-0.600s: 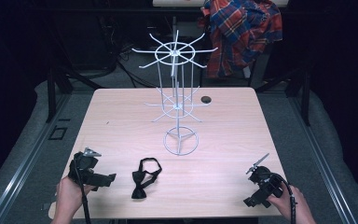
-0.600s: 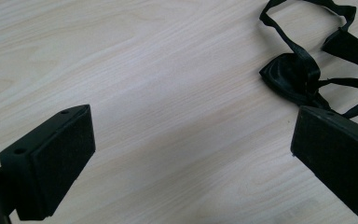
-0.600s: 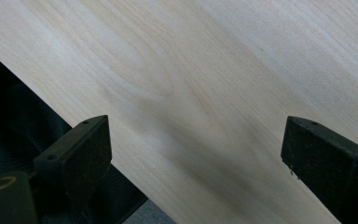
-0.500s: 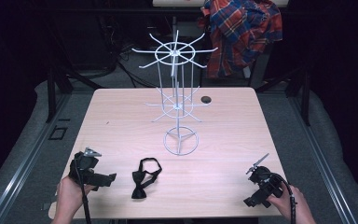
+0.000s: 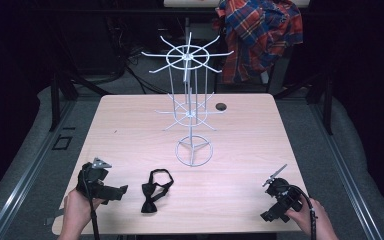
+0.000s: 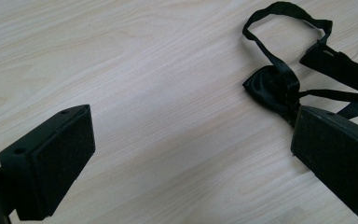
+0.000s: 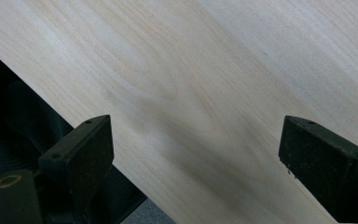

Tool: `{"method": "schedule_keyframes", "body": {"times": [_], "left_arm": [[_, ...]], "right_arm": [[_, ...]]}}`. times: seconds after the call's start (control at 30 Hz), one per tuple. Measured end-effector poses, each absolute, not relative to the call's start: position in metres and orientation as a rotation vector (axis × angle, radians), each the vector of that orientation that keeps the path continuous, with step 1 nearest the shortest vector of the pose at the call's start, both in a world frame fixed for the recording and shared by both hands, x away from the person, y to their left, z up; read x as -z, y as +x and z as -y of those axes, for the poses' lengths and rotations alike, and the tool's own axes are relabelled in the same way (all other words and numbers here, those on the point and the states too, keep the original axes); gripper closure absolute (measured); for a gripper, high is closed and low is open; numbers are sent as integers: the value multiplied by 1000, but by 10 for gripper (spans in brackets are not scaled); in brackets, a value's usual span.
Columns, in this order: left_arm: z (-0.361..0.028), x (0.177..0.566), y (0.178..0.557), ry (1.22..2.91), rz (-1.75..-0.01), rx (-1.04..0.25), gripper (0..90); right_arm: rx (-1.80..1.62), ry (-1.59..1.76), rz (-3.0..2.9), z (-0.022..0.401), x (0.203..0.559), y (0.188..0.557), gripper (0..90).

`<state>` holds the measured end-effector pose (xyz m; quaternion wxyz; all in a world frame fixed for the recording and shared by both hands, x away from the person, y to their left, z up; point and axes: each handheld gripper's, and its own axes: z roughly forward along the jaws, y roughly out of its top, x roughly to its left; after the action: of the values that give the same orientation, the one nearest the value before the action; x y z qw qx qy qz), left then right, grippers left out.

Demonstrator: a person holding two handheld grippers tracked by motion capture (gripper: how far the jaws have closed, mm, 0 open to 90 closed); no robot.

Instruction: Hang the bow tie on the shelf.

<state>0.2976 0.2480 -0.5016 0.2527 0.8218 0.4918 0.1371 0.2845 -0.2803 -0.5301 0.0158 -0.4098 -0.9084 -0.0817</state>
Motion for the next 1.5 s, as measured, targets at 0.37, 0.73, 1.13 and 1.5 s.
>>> {"method": "schedule_keyframes", "body": {"times": [0.37, 0.73, 1.13, 1.5], "left_arm": [[-227, 501, 303, 2279, -1287, -359, 0], [-204, 503, 302, 2333, -1207, -349, 0], [-190, 503, 302, 2359, -1166, -368, 0], [-167, 505, 306, 2408, -1110, -366, 0]], "right_arm": [[258, -1286, 2814, 280, 533, 283, 85], [248, -1275, 2810, 279, 534, 285, 84], [343, -1360, 2767, 277, 542, 281, 84], [226, -1262, 2803, 279, 538, 286, 85]]}}
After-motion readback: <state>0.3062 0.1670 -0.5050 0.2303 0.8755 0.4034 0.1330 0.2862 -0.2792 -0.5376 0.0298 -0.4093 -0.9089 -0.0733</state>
